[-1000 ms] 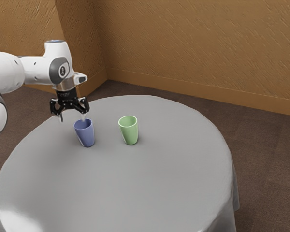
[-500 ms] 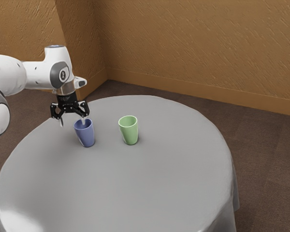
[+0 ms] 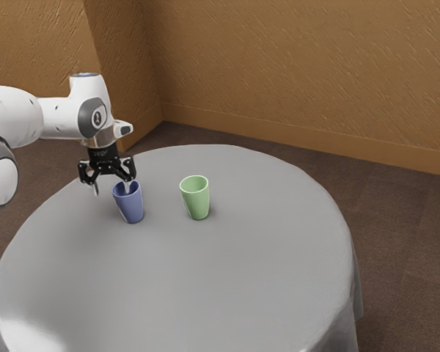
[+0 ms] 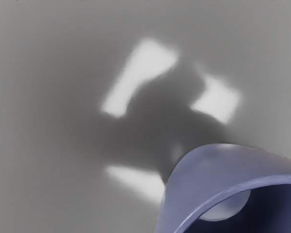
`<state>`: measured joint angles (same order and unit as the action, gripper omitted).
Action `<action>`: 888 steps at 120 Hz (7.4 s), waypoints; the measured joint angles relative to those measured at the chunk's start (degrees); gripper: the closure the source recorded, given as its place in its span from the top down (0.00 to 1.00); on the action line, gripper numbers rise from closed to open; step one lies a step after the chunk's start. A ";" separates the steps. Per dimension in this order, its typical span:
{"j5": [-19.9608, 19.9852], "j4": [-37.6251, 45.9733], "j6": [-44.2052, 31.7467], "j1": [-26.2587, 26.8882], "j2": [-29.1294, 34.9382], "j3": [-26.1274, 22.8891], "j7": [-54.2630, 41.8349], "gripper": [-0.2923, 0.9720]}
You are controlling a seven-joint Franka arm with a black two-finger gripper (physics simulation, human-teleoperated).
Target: Place the left cup onto the right cup
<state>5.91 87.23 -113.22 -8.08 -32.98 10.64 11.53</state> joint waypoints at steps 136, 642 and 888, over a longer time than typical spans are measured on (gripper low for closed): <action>0.24 -0.62 -0.15 0.00 -0.81 -0.09 0.19 0.36; -2.46 -14.02 11.12 13.27 4.09 -1.93 0.29 0.15; -2.18 -21.30 9.52 12.21 -4.38 -2.44 0.32 0.15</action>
<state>3.74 65.93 -103.71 4.13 -37.36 8.20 11.85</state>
